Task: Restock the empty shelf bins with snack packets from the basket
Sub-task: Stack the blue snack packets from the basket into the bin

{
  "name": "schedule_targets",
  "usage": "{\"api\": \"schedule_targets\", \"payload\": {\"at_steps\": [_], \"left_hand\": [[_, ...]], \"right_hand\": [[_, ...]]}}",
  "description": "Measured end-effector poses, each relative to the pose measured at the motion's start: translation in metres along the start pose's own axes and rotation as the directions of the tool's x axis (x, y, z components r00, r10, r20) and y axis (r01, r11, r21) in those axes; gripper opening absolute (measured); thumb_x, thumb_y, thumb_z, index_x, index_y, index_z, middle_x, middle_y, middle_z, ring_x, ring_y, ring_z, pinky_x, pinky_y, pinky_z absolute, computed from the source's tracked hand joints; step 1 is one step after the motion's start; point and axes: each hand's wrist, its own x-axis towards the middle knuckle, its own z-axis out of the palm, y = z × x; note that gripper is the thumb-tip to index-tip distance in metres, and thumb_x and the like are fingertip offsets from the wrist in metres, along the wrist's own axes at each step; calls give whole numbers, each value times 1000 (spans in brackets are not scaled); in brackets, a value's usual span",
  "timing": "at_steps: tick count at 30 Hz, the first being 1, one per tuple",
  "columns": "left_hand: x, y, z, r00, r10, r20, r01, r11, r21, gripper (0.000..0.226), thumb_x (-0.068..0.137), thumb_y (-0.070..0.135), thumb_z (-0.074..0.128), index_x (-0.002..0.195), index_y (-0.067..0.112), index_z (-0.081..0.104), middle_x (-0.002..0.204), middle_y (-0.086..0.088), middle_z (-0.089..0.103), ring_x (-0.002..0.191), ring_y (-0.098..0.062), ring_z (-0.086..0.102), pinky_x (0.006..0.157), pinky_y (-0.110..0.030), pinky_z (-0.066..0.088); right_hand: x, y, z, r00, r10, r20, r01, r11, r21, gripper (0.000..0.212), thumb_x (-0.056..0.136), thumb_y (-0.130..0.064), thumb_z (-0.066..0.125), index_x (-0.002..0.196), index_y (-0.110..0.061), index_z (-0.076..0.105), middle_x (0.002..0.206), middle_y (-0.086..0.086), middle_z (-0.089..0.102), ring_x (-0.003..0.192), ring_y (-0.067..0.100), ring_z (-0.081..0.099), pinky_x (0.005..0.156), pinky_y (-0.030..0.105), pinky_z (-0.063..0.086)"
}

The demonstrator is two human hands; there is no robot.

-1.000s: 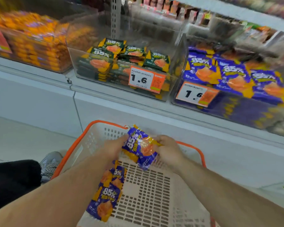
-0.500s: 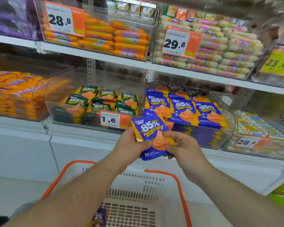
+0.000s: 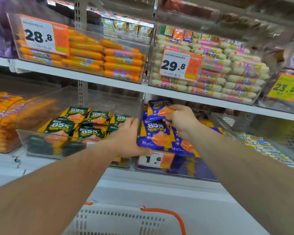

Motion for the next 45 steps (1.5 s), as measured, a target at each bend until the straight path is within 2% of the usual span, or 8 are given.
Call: {"api": "schedule_targets", "payload": {"at_steps": [6,14,25,31,33,38,40,45], "left_hand": [[7,-10,17,1000,2,-8,-1,1000,29,102,59,80,65,140,38,20,135,11,51,116,-17,59,88,-40,49],[6,-9,20,997,-2,-75,9,996,87,100,61,80,64,140,34,23,130,9,55,113,-17,61,90,-41,51],[5,-7,18,997,-3,-74,9,997,80,96,64,79,65,138,32,25,130,11,55,112,-14,60,88,-37,50],[6,-6,13,1000,-19,-16,18,999,-51,94,61,75,70,136,35,30,132,13,52,121,-12,53,92,-38,47],[0,-4,7,997,-3,-75,-10,986,-166,92,63,67,74,138,33,32,133,9,48,124,-12,48,97,-39,45],[-59,-11,18,785,183,-591,-281,957,-77,58,71,40,60,121,11,56,110,-7,58,100,-26,59,82,-40,51],[-90,-26,40,839,78,-539,-192,969,-158,44,74,32,62,115,15,58,103,-3,59,92,-21,56,73,-33,47],[-157,-87,107,991,-137,2,136,977,-162,23,80,20,67,102,22,63,93,7,64,86,-19,61,72,-30,47]], "right_hand": [[40,3,20,1000,-5,-30,-6,939,-344,33,89,-2,59,121,5,56,102,22,64,89,33,61,75,44,52],[64,3,31,995,-81,57,96,631,-770,37,100,-37,45,124,-12,58,110,12,60,107,30,56,97,43,46],[72,9,32,995,-68,77,99,463,-881,45,101,-49,36,133,-21,51,115,10,57,110,29,51,96,41,38],[57,10,25,989,-151,13,91,522,-848,41,98,-48,45,133,-30,55,130,8,59,123,35,47,103,42,33],[39,11,26,927,-373,-25,184,512,-839,32,97,-38,49,122,-24,64,117,9,64,114,34,51,98,42,36],[-40,36,58,422,-906,-43,712,360,-603,14,81,-11,56,79,-6,68,78,13,57,78,32,56,69,39,44],[-78,64,84,472,-881,-29,765,425,-484,14,80,-12,54,76,-6,66,74,12,57,74,29,54,66,35,41],[-165,186,154,807,-510,299,591,700,-401,16,78,-11,52,76,-8,67,77,8,62,77,27,56,66,33,45]]}}
